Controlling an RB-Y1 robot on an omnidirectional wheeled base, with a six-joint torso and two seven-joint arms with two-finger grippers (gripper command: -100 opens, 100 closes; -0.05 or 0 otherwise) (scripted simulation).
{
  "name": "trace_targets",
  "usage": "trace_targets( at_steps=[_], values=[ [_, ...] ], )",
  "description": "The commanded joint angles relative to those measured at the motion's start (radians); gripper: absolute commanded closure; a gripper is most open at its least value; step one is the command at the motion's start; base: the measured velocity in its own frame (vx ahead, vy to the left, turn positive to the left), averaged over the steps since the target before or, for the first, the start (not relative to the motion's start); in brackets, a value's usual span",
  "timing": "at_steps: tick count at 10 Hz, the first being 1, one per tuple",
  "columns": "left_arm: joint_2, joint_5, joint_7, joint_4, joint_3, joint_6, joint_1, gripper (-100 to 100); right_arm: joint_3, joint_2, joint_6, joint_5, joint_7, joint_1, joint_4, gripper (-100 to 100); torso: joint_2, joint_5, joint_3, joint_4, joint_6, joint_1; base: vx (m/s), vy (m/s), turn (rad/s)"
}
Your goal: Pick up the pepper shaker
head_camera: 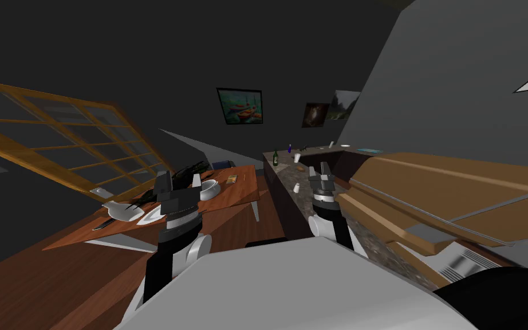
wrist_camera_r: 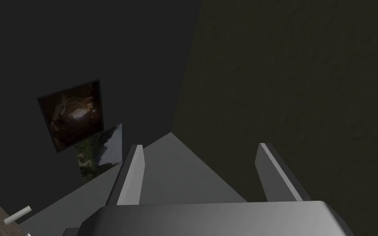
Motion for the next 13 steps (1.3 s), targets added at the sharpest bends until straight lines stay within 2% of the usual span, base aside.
trace_targets(
  at_steps=[1, 4, 7, 10, 11, 13],
  values=[
    [0.0, 0.0, 0.0, 0.0, 0.0, 0.0, 0.0, 0, 0.005, -0.031, 0.003, -0.003, 0.012, -0.004, 0.007, -100, 0.0, 0.0, 0.0, 0.0, 0.0, 0.0, -0.014, 0.016, -0.035],
    [0.0, 0.0, 0.0, 0.0, 0.0, 0.0, 0.0, 0, 0.019, -0.099, 0.017, -0.01, 0.058, -0.018, 0.034, -100, 0.003, 0.001, 0.001, 0.001, 0.0, 0.003, -0.04, 0.047, -0.057],
    [0.0, 0.0, 0.0, 0.0, 0.0, 0.0, 0.0, 0, 0.037, -0.15, 0.039, -0.015, 0.129, -0.039, 0.078, -100, 0.003, 0.001, 0.002, 0.001, 0.0, 0.004, -0.055, 0.065, -0.083],
    [0.0, 0.0, 0.0, 0.0, 0.0, 0.0, 0.0, 0, 0.05, -0.179, 0.065, -0.012, 0.21, -0.062, 0.138, -100, 0.005, 0.001, 0.003, 0.001, 0.0, 0.004, -0.072, 0.064, -0.111],
    [0.0, 0.0, 0.0, 0.0, 0.0, 0.0, 0.0, 0, 0.05, -0.179, 0.065, -0.012, 0.217, -0.062, 0.138, -100, 0.004, 0.001, 0.003, 0.001, 0.0, 0.004, -0.039, 0.036, -0.031],
    [0.0, 0.0, 0.0, 0.0, 0.0, 0.0, 0.0, 0, 0.056, -0.189, 0.084, -0.004, 0.279, -0.078, 0.184, -100, 0.002, 0.001, 0.001, 0.0, 0.0, 0.002, -0.032, 0.034, -0.085]
  ],
)
